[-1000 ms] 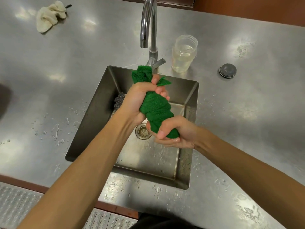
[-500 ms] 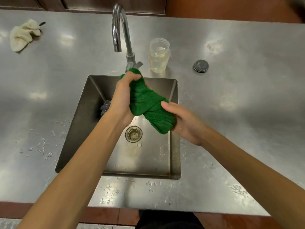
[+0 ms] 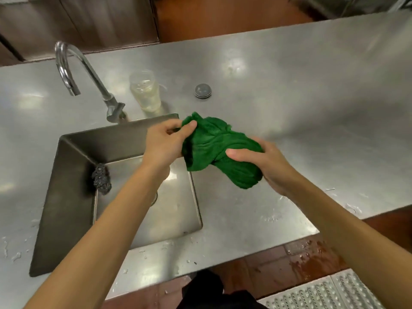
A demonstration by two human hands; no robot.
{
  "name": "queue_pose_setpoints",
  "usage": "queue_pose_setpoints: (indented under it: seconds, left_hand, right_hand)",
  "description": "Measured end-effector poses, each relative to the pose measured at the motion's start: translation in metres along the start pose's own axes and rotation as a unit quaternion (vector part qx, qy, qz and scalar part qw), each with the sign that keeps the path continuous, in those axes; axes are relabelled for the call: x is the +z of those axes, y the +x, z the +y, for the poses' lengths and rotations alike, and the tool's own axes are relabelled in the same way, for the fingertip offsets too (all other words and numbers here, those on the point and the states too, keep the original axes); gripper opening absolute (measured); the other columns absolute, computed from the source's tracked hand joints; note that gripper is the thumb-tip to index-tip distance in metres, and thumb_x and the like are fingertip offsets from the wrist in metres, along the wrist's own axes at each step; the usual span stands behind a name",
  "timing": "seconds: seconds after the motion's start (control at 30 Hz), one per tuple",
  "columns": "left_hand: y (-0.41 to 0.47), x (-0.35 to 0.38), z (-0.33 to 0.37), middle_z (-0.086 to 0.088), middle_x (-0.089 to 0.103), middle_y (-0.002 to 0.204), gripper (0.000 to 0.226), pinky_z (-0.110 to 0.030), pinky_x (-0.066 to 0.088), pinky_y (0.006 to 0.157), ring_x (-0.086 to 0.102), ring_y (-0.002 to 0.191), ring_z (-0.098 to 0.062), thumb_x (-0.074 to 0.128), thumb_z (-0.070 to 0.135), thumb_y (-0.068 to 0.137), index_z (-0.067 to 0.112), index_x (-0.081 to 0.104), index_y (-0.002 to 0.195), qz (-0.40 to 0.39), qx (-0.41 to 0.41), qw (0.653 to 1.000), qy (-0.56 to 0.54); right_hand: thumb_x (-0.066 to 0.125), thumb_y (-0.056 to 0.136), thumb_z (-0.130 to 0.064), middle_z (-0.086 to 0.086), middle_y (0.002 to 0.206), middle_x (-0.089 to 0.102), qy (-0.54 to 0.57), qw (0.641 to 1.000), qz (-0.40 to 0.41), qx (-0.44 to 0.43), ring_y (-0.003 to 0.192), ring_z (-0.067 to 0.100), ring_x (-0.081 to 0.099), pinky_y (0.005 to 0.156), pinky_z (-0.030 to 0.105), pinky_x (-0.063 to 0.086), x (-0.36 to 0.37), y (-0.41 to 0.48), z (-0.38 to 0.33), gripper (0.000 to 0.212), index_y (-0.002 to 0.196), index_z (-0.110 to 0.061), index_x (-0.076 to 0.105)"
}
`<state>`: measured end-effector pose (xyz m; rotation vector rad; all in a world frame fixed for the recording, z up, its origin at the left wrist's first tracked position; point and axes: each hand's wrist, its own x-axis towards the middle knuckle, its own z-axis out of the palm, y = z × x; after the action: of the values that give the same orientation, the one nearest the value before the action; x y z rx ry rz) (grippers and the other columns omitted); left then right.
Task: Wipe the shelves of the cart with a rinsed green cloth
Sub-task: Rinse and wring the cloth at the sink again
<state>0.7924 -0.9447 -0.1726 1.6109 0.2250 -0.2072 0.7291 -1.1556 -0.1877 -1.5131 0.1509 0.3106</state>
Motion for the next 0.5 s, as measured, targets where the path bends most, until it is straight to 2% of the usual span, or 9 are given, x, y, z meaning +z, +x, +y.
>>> queue_pose_setpoints:
  seconds: [0.1,0.2,0.27,0.4,0.43,0.5]
  left_hand:
    - [-0.024,0.043,0.003,-0.012,0.074,0.087,0.024,-0.040,0.064,0.071,0.073,0.078,-0.019,0.076,0.023,0.091,0.000,0.071,0.092,-0.042,0.021,0.998,0.035]
    - [-0.052,0.093,0.003,-0.014,0.071,0.088,0.024,-0.046,0.064,0.075,0.072,0.076,-0.017,0.078,0.025,0.090,0.004,0.066,0.086,-0.081,0.035,0.994,0.060]
    - [-0.073,0.127,0.002,-0.014,0.071,0.089,0.027,-0.051,0.063,0.078,0.072,0.079,-0.021,0.079,0.028,0.089,0.006,0.064,0.083,-0.108,0.050,0.990,0.078]
    - [-0.119,0.194,-0.005,0.003,0.070,0.073,0.031,-0.053,0.063,0.074,0.073,0.076,-0.018,0.081,0.029,0.087,0.015,0.060,0.069,-0.164,0.093,0.977,0.096]
    - [-0.131,0.210,-0.007,0.003,0.070,0.073,0.032,-0.053,0.063,0.073,0.073,0.078,-0.018,0.081,0.031,0.087,0.017,0.060,0.067,-0.180,0.103,0.973,0.106]
    - [-0.156,0.242,-0.012,-0.004,0.067,0.082,0.031,-0.047,0.064,0.068,0.073,0.080,-0.020,0.078,0.028,0.090,0.015,0.058,0.069,-0.215,0.118,0.963,0.111]
  right_hand:
    - [0.083,0.073,-0.029,0.009,0.113,0.075,0.013,0.999,0.040,-0.009,0.106,0.027,0.071,0.095,0.043,0.055,-0.042,-0.045,0.005,0.051,0.119,-0.011,0.069]
    - [0.089,0.066,-0.031,0.011,0.113,0.074,0.031,0.994,0.106,-0.020,0.105,0.030,0.072,0.093,0.044,0.056,-0.081,-0.093,0.016,0.063,0.119,-0.006,0.065]
    - [0.090,0.065,-0.028,0.010,0.105,0.075,0.055,0.986,0.157,-0.028,0.099,0.029,0.073,0.088,0.042,0.056,-0.107,-0.128,0.026,0.051,0.105,-0.008,0.066]
    - [0.087,0.071,-0.024,0.005,0.089,0.075,0.092,0.963,0.245,-0.061,0.091,0.024,0.072,0.090,0.040,0.054,-0.158,-0.195,0.046,0.016,0.078,-0.023,0.073]
    - [0.084,0.075,-0.017,0.003,0.086,0.075,0.090,0.956,0.268,-0.070,0.088,0.022,0.071,0.089,0.039,0.053,-0.170,-0.211,0.052,0.012,0.077,-0.022,0.074]
    - [0.080,0.076,0.001,0.004,0.084,0.074,0.074,0.945,0.308,-0.080,0.085,0.021,0.069,0.087,0.037,0.053,-0.193,-0.243,0.066,0.022,0.077,-0.019,0.074]
